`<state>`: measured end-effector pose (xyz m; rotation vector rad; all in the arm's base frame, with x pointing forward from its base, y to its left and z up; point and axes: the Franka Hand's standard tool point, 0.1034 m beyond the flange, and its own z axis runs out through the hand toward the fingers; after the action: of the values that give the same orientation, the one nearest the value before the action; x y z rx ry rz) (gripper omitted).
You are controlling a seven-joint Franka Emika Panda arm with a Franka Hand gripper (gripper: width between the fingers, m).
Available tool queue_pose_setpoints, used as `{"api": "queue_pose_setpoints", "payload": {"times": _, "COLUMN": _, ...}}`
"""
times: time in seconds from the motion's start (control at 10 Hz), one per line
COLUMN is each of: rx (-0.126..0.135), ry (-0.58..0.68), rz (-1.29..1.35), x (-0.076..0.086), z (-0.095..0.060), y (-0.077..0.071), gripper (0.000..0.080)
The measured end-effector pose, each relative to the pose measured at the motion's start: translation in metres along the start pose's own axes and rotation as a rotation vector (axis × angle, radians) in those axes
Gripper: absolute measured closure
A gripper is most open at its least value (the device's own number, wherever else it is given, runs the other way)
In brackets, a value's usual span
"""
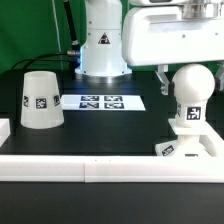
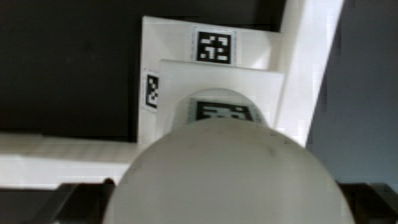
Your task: Assemble lamp
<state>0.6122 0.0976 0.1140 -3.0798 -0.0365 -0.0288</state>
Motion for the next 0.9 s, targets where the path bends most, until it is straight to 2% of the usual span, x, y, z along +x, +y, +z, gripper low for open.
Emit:
{"api": "queue_pose_setpoints", "payload": {"times": 0.5, "rx": 0.027, "ry": -0.016, "rz": 0.427, "x": 0.0002, "z": 0.0002, "y": 0.0028, "gripper": 0.0219}}
{"api": "queue_pose_setpoints", "payload": {"times": 0.7, "rx": 0.028, "ry": -0.017, "rz": 0.437, "x": 0.0001, "z": 0.0003, "y": 0.0022, "gripper": 0.0219}}
{"api": "queue_pose_setpoints", "payload": {"times": 0.8, "rx": 0.026, "ry": -0.017, "rz": 0.396, "x": -0.0001, "z": 0.0003, "y": 0.0018, "gripper": 0.0125}}
{"api": "queue_pose_setpoints", "payload": {"times": 0.9, "rx": 0.021, "ry": -0.018, "rz": 0.357, "x": -0.0001, "z": -0.0004, "y": -0.0012, "gripper": 0.0107}}
